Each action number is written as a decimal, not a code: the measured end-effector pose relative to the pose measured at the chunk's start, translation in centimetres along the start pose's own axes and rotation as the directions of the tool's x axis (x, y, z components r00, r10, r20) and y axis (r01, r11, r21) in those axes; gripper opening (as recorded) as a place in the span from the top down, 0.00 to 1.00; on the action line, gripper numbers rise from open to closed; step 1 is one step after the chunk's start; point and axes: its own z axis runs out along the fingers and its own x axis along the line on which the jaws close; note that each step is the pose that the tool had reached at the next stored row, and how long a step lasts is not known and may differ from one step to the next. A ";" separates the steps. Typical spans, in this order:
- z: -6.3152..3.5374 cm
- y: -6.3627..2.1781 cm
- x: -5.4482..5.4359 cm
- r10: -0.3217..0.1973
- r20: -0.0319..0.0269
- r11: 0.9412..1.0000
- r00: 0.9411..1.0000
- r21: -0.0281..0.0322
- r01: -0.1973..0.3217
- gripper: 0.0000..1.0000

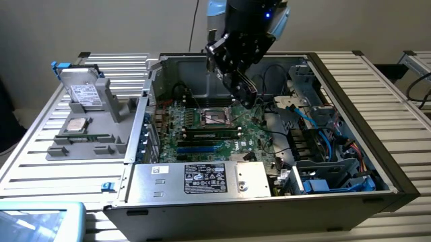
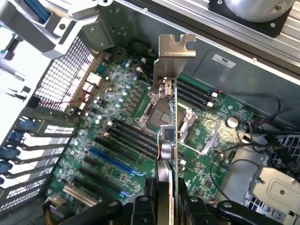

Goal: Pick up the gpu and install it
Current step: 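Insert the gpu into the slot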

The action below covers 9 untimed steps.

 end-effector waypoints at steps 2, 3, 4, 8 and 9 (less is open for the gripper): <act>0.01 0.00 0.0 -0.036 -0.004 0.999 0.999 0.001 0.036 0.72; 0.01 0.00 0.0 -0.053 -0.006 0.999 0.999 0.001 0.053 0.72; 0.01 0.00 0.0 -0.072 -0.009 0.997 0.997 0.002 0.072 0.72; 0.04 0.00 0.0 -0.144 -0.017 0.990 0.989 0.003 0.144 0.72; 0.05 -0.01 0.0 -0.162 -0.019 0.987 0.987 0.003 0.162 0.72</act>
